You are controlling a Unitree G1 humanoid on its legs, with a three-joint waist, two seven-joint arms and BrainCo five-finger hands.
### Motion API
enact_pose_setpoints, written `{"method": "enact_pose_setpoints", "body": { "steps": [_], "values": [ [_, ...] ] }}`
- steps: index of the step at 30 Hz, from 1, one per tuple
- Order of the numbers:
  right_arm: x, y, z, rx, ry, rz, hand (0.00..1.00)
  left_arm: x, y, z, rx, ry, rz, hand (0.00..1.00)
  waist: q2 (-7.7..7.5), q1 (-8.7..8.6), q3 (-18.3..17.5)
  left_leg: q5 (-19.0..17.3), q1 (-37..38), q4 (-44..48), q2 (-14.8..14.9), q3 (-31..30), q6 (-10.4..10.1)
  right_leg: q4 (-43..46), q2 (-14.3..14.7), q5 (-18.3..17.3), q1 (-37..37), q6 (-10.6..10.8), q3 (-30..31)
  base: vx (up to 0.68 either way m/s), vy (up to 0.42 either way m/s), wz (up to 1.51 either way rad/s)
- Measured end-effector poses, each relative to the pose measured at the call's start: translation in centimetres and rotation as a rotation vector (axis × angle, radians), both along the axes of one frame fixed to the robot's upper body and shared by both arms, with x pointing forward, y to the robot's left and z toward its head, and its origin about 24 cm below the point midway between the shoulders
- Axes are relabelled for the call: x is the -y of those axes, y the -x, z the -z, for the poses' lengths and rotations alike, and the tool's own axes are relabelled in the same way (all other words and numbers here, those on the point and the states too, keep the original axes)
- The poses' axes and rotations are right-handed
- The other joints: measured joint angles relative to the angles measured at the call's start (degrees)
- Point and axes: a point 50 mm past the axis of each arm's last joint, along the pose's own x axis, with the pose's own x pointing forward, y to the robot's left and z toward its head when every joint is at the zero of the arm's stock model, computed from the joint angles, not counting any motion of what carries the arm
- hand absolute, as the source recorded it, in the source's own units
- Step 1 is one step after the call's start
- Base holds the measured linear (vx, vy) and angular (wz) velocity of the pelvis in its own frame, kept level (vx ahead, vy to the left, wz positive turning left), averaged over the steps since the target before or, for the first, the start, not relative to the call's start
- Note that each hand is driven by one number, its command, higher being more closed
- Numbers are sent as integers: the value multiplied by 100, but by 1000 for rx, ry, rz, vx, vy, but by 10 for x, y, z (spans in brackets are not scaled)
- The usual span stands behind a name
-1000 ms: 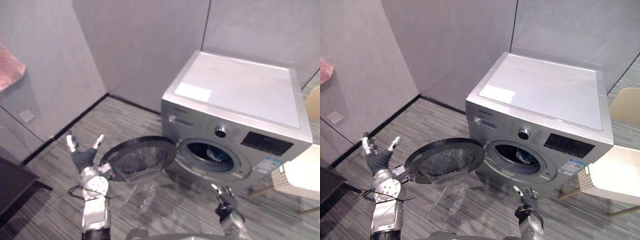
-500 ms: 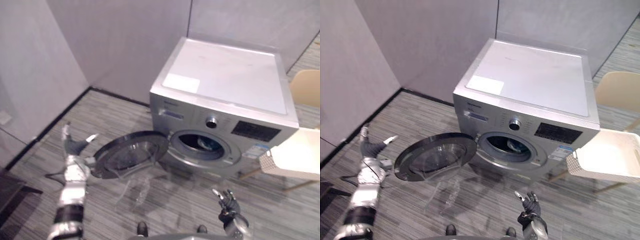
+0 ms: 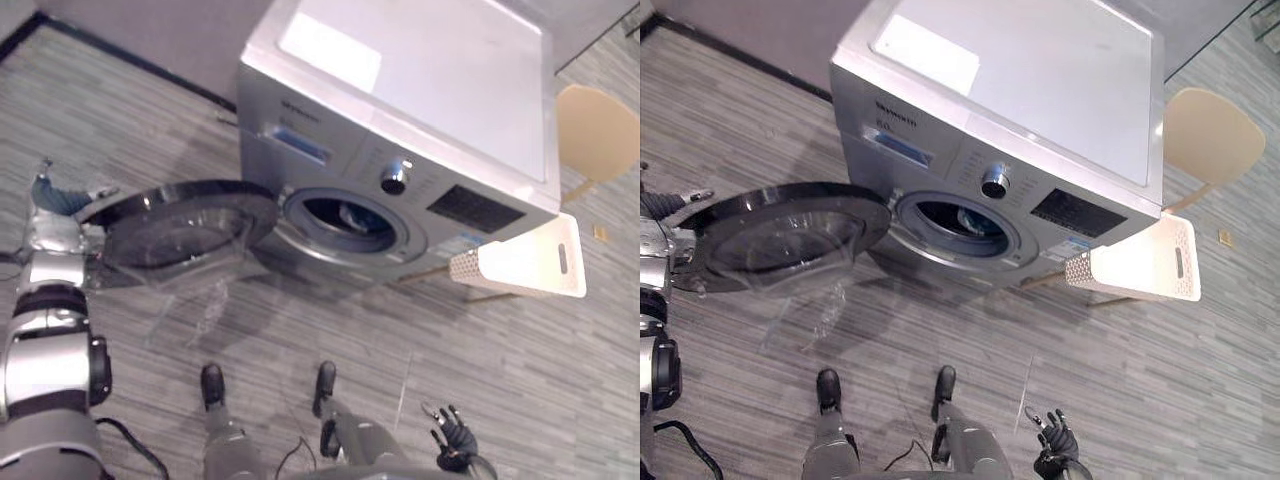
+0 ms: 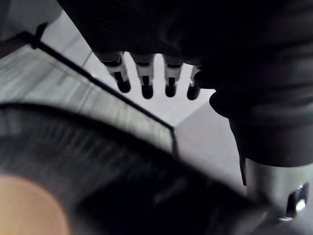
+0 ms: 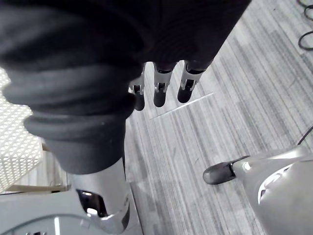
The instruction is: Pick up the laundry basket with both hands and put the clothes into the washing machine.
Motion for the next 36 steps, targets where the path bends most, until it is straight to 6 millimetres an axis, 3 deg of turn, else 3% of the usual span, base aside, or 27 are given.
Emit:
{"method": "enact_pose_setpoints", "body": {
  "steps": [6, 9, 12, 15, 17, 19, 21, 23, 26, 28, 30, 32, 33, 35, 36],
  "values": [
    [7, 1, 1, -15, 3, 39, 0, 9, 18, 54, 8, 139, -11, 0, 90, 112, 76, -28, 138, -32, 44, 211, -2, 4, 41, 1, 8, -19, 137, -18, -14, -14],
    [9, -7, -1, 8, 7, 41, 0, 28, 29, 93, 2, 225, 6, 0, 224, 207, 42, -27, 244, -35, 16, 250, -3, 120, 16, -94, 44, 2, 148, 1, 3, 2],
    [14, -6, -1, -5, 23, 58, 0, 75, 49, 154, -107, 338, 90, 0, 457, 283, -48, -61, 489, -39, -138, 243, 51, 186, -128, -243, 295, 153, 127, 41, 43, 18],
    [9, -2, 5, -49, 15, 49, 0, 130, 72, 207, -336, 363, 283, 0, 584, 295, -176, -133, 667, -41, -339, 212, 157, 231, -332, -347, 482, 313, 121, 42, 74, 18],
    [2, -1, 7, -63, -2, 53, 0, 163, 79, 225, -433, 383, 403, 0, 585, 291, -183, -167, 695, -42, -437, 182, 203, 249, -430, -357, 521, 381, 122, 32, 90, 13],
    [-12, 0, 10, -74, -44, 55, 0, 214, 90, 247, -573, 411, 579, 0, 516, 255, -225, -197, 694, -42, -556, 170, 249, 258, -551, -362, 530, 479, 130, 44, 92, 9],
    [-24, 2, 12, -89, -79, 54, 0, 250, 101, 257, -678, 395, 739, 0, 446, 181, -274, -204, 736, -42, -616, 195, 271, 257, -608, -351, 563, 513, 156, 71, 74, -1],
    [-28, 2, 12, -90, -93, 57, 0, 272, 103, 258, -714, 373, 841, 0, 433, 122, -283, -222, 839, -41, -629, 290, 303, 252, -617, -316, 609, 491, 251, 55, 34, -23],
    [-28, -2, 10, -69, -92, 60, 0, 305, 83, 245, -677, 381, 933, 0, 453, -19, -274, -339, 1095, -39, -535, 769, 226, 258, -529, -254, 541, 446, 725, 31, 3, -80],
    [-24, -7, 6, -34, -76, 59, 0, 317, 45, 217, -574, 360, 933, 0, 508, -297, -293, -413, 1230, -39, -423, 1319, 127, 294, -344, -173, 289, 370, 1247, 12, -44, -123],
    [-16, -6, 2, -13, -50, 58, 0, 320, 20, 196, -496, 371, 897, 0, 589, -569, -325, -503, 1289, -41, -333, 1604, 41, 292, -234, -148, 160, 351, 1557, 37, -45, -104],
    [4, 5, -4, 6, 7, 74, 0, 324, -13, 158, -344, 404, 855, 0, 737, -820, -361, -577, 1581, -42, -139, 2194, -64, 337, 35, -117, 87, 313, 1963, 89, -69, -110],
    [4, 5, -4, 6, 8, 75, 0, 324, -13, 157, -342, 404, 856, 0, 741, -827, -363, -578, 1586, -42, -137, 2198, -65, 337, 38, -117, 87, 313, 1966, 93, -92, -111],
    [23, 22, -11, 19, 61, 117, 0, 319, -52, 97, -97, 530, 782, 0, 950, -1101, -483, -643, 1816, -43, 98, 2762, -187, 386, 378, -128, 50, 290, 2264, 93, -107, -95],
    [25, 25, -11, 16, 64, 130, 0, 318, -57, 86, -55, 555, 775, 0, 998, -1140, -520, -650, 1806, -43, 133, 2817, -214, 391, 423, -129, 11, 288, 2291, 72, -98, -49]
  ]
}}
